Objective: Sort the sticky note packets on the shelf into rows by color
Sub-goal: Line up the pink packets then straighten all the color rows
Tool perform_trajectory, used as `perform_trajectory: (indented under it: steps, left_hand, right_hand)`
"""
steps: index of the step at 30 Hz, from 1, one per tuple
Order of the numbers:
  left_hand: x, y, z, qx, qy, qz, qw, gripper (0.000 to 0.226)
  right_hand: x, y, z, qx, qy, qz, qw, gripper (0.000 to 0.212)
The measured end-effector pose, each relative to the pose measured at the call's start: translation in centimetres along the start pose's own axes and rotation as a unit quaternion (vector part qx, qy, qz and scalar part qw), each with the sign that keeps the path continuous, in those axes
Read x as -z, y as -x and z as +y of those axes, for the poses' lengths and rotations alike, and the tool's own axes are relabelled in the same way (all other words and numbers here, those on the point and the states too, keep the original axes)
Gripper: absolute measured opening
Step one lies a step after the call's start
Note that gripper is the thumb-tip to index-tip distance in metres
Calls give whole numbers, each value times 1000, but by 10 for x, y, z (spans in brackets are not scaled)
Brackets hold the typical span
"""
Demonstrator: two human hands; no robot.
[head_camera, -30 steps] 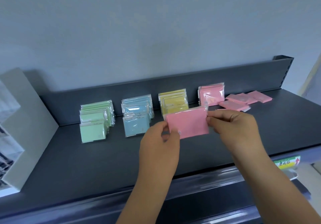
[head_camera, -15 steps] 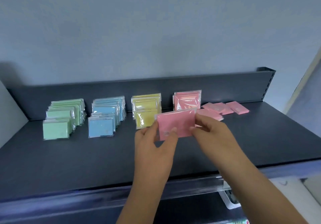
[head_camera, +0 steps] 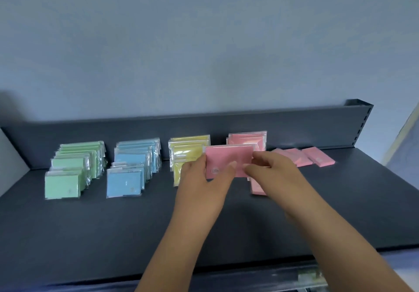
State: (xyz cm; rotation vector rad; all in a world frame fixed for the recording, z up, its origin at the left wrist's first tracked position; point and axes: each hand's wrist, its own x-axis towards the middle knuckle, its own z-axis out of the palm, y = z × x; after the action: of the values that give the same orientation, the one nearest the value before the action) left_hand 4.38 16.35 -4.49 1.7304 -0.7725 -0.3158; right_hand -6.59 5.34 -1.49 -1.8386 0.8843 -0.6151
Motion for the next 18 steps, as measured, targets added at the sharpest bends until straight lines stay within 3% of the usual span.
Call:
perform_trajectory:
  steps: [3,5,7,10,13,18]
  left_hand:
    - [-9,-13,12,11,2,19,1000,36]
    - [-18,-20,22,62,16,40,997,37]
    - [-29,-28,29,113,27,49,992,47]
    - [-49,-44,35,118,7,60,991,70]
    - [-66,-52,44,137,0,78,987,61]
    - [-83,-62,47,177,-28,89,980,51]
  right_hand:
    - [12,-18,-1,-21,8,-13,1000,27]
    - [20,-33,2,-23,19,-15,999,53]
    - [30,-48,7,-17,23,-21,999,62]
    - [46,-68,19,-17,8,-58,998,57]
    - [56,-83,27,11,58,-89,994,31]
    - [57,-107,35,39,130,-123,983,21]
